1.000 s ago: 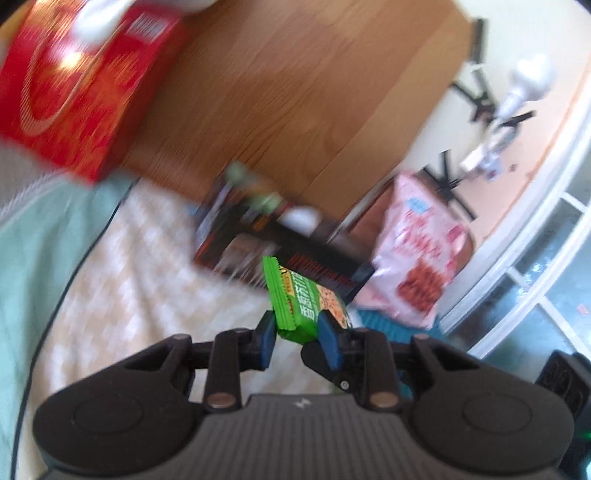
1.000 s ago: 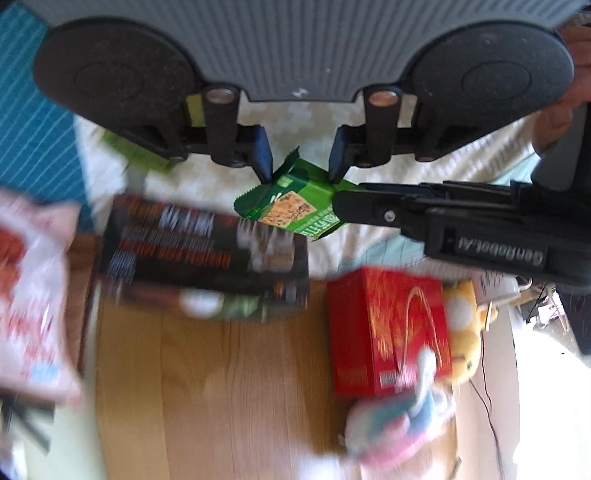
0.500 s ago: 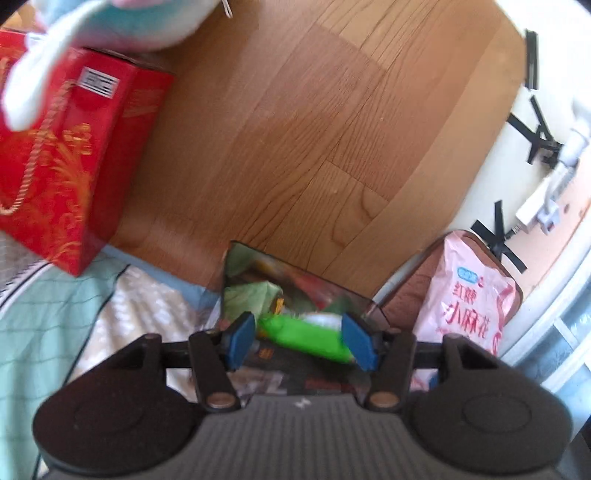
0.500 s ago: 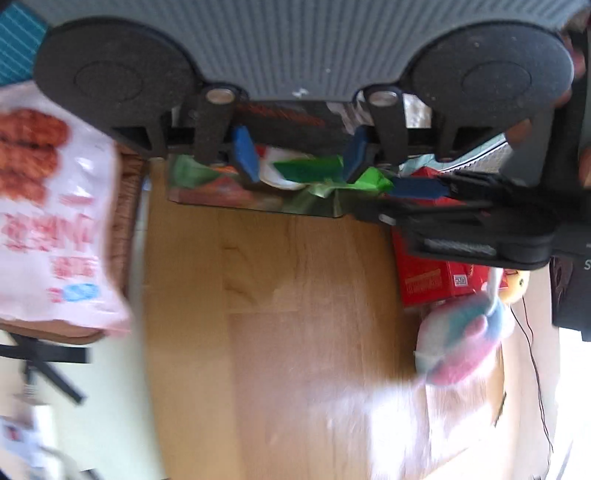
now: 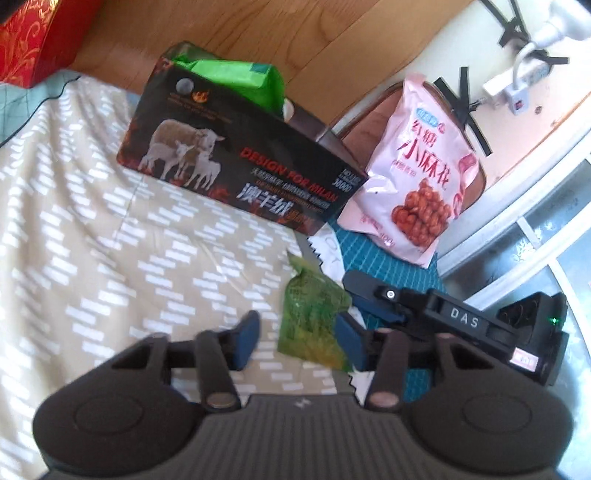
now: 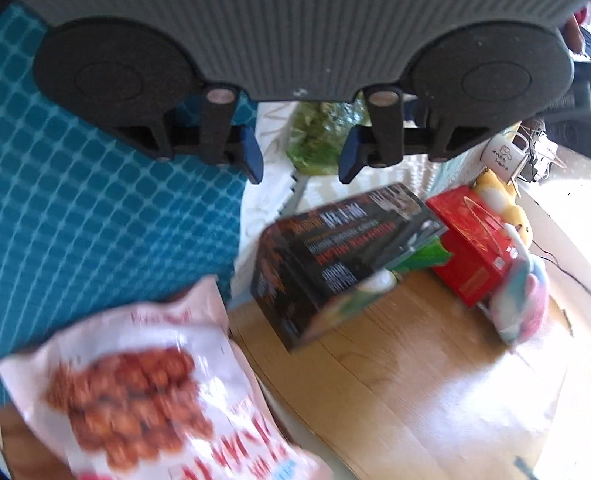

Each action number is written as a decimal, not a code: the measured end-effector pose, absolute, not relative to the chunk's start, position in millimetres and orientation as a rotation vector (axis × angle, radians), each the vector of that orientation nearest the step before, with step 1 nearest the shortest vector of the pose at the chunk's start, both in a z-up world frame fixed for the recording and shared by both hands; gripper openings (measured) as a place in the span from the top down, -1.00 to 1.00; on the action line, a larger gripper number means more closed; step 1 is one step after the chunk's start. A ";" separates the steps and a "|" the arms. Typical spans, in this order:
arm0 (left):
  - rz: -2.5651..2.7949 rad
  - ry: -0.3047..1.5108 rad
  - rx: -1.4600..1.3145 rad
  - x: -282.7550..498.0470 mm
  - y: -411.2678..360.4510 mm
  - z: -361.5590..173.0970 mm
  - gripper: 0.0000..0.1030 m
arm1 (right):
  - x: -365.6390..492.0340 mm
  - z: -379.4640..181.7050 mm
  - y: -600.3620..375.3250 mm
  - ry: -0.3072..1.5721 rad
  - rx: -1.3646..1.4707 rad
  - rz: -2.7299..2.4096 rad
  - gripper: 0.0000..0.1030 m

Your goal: Organize snacks

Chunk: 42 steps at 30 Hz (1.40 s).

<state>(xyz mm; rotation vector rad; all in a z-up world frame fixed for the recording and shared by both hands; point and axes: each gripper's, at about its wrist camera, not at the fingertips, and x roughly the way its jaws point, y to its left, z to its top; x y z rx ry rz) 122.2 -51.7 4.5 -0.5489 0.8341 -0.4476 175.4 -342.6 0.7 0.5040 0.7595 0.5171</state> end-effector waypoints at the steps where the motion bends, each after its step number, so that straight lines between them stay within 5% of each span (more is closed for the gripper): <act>1: -0.448 0.829 -0.547 121.5 -52.2 3.6 0.20 | 176.2 2.1 -340.0 0.765 0.503 0.519 0.09; 3: -0.447 0.832 -0.570 121.9 -50.9 1.3 0.23 | 178.5 -2.6 -338.4 0.804 0.549 0.581 0.14; 8: -0.444 0.828 -0.591 122.1 -49.4 -0.7 0.44 | 169.2 -5.5 -318.8 0.869 0.544 0.707 0.67; 12: -0.490 0.833 -0.668 127.6 -47.7 -5.9 0.65 | 168.0 -5.3 -313.9 0.874 0.544 0.692 0.70; 26: -0.442 0.571 -0.597 151.8 -3.9 84.1 0.62 | 208.6 59.9 -261.5 0.700 0.582 0.811 0.71; 35: -0.334 0.619 -0.555 229.1 2.8 72.8 0.58 | 284.4 53.5 -230.5 0.753 0.537 0.721 0.76; 40: -0.239 0.646 -0.496 248.4 -5.0 64.8 0.44 | 299.1 60.3 -216.7 0.687 0.364 0.618 0.59; 42: -0.261 0.619 -0.512 241.3 -2.2 67.4 0.32 | 291.0 67.7 -223.2 0.629 0.331 0.559 0.15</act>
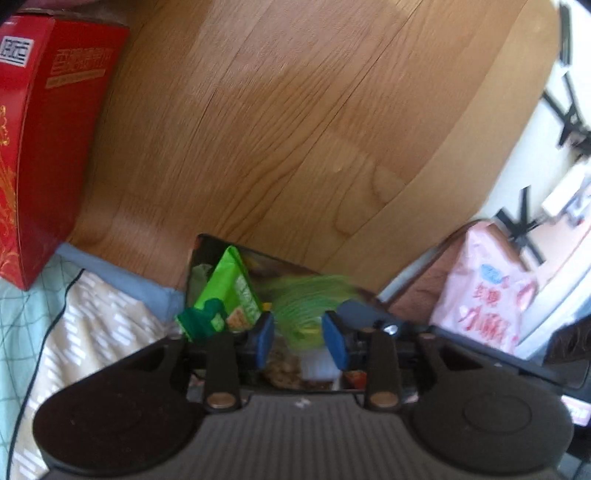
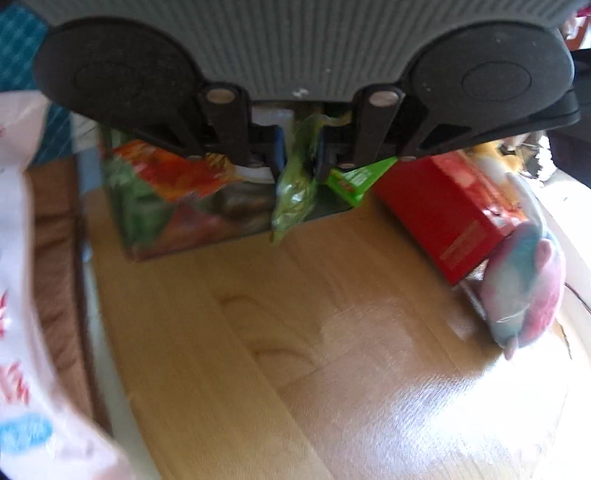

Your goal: Organize snacks

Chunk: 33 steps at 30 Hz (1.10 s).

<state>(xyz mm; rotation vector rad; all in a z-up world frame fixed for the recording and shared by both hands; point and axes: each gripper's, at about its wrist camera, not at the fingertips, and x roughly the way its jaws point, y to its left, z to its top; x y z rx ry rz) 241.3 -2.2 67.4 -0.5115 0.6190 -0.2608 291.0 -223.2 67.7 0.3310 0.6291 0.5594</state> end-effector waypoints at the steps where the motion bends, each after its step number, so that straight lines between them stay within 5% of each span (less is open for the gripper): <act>1: -0.254 0.601 -0.499 235.4 -2.0 69.7 0.29 | 282.4 71.0 -230.0 0.575 0.325 0.535 -0.19; 9: -0.264 0.531 -0.393 174.5 -15.9 82.4 0.26 | 207.2 71.2 -268.8 0.422 0.315 0.499 -0.25; 17: -0.199 0.608 -0.199 103.7 -46.7 49.9 0.10 | 139.1 42.0 -273.1 0.510 0.301 0.529 -0.26; 23: -0.038 0.643 -0.095 74.0 -54.5 29.1 -0.37 | 93.7 18.1 -284.6 0.541 0.334 0.451 -0.34; 25: 0.009 0.625 -0.077 64.3 -55.0 26.2 -0.84 | 81.9 15.2 -283.4 0.541 0.310 0.436 -0.35; 28: 0.072 0.598 -0.030 48.9 -58.5 20.9 -0.89 | 70.9 19.3 -282.5 0.497 0.286 0.437 -0.51; 33: 0.116 0.542 -0.006 36.5 -60.7 24.0 -0.90 | 70.1 15.9 -282.5 0.482 0.269 0.439 -0.52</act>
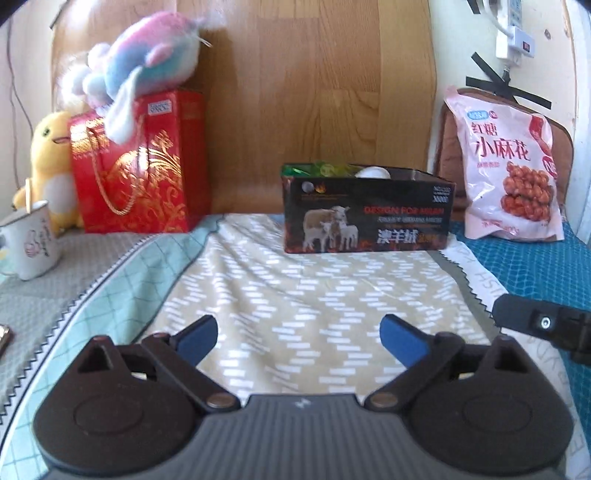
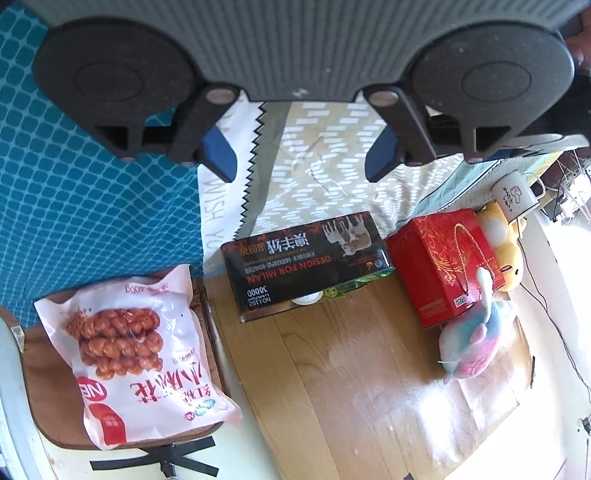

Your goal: Organize snacks

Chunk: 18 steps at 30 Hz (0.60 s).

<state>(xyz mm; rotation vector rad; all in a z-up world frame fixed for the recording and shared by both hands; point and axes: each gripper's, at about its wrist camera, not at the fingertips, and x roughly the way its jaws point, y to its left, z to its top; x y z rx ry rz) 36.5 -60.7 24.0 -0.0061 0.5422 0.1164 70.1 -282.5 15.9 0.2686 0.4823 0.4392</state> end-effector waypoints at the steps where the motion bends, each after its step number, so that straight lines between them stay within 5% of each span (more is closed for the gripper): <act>1: 0.121 0.531 -0.005 34.9 -61.0 24.9 -0.91 | 70.6 14.9 -284.0 0.486 0.272 0.439 -0.52; 18: 0.114 0.504 -0.029 31.0 -57.8 25.0 -0.98 | 71.6 14.5 -287.6 0.480 0.294 0.430 -0.55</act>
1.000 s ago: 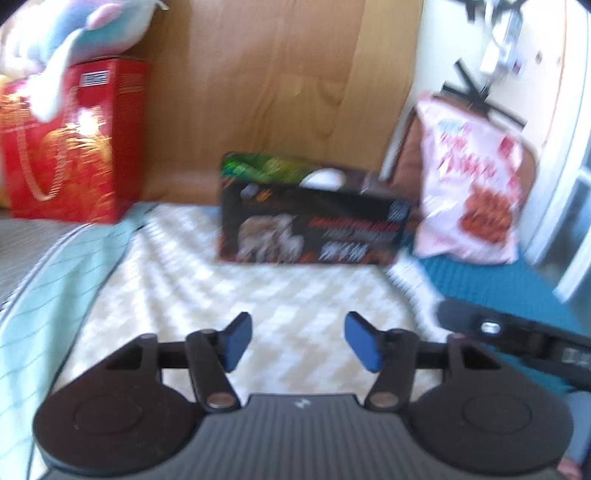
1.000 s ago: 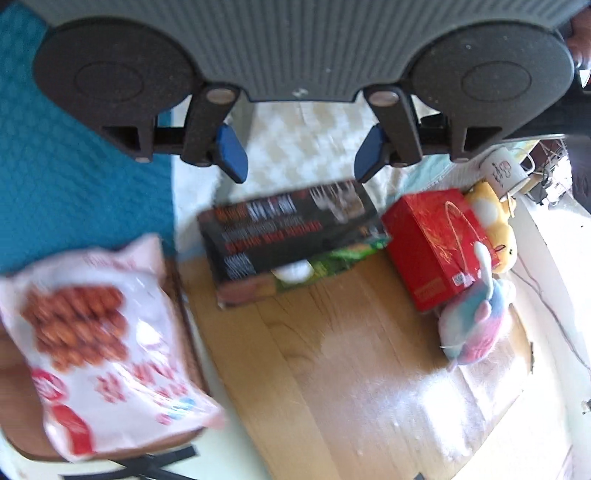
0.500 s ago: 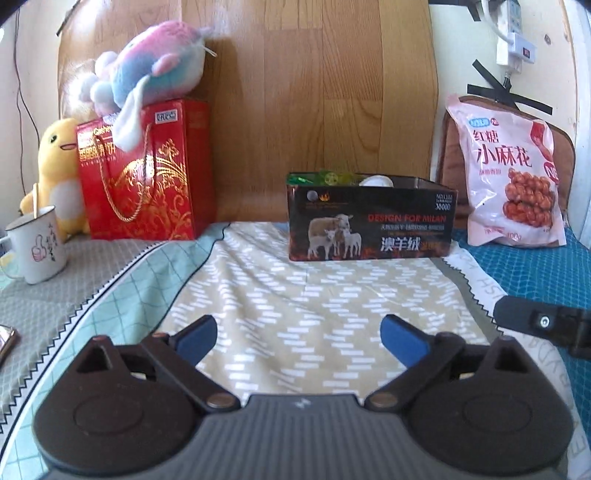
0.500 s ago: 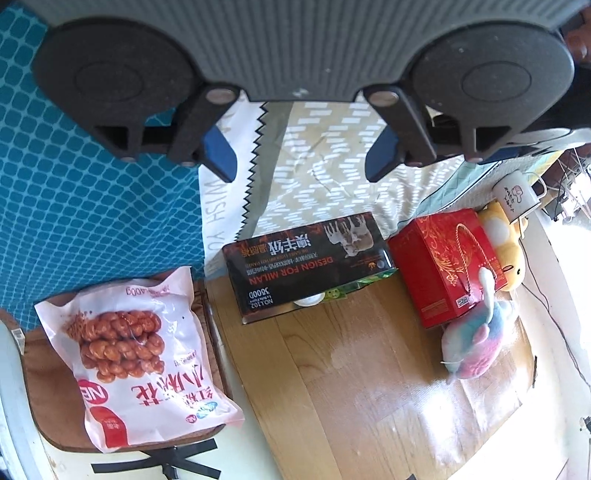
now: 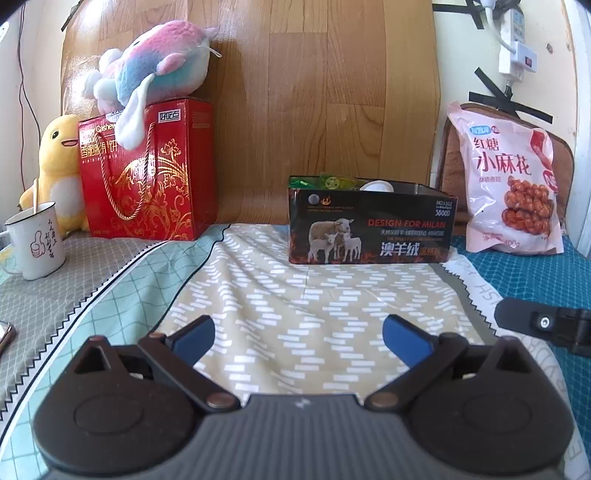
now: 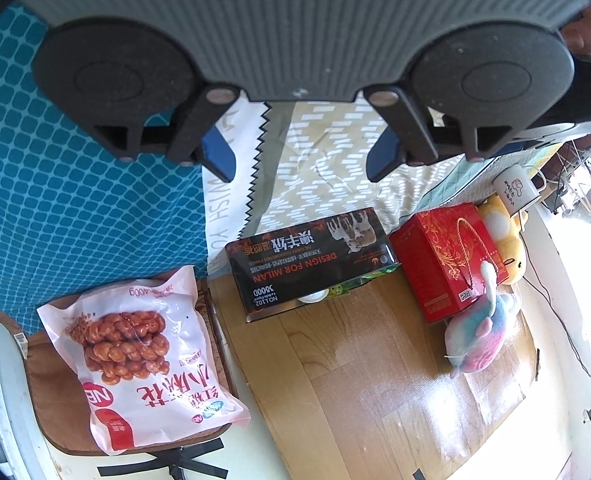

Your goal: Organize snacks

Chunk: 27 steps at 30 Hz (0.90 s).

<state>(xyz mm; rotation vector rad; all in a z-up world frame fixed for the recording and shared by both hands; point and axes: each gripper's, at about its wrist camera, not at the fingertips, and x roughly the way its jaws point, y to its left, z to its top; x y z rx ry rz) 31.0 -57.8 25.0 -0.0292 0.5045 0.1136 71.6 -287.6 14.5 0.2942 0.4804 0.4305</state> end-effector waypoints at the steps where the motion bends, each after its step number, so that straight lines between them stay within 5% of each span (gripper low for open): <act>1: 0.111 0.500 -0.031 30.1 -58.0 25.3 -0.99 | 71.5 14.6 -287.8 0.479 0.295 0.429 -0.55; 14: 0.068 0.431 -0.058 20.3 -55.5 27.7 -0.99 | 61.4 17.7 -292.6 0.399 0.302 0.362 -0.55; 19: 0.057 0.361 -0.056 10.8 -56.5 30.2 -1.00 | 31.1 30.6 -290.0 0.144 0.188 0.242 -0.57; 22: 0.057 0.331 -0.059 7.4 -56.3 31.5 -1.00 | 7.7 34.1 -281.2 -0.032 0.092 0.185 -0.84; 27: 0.086 0.303 -0.085 3.8 -51.8 32.4 -1.00 | 2.6 26.5 -252.2 -0.054 -0.116 0.176 -0.85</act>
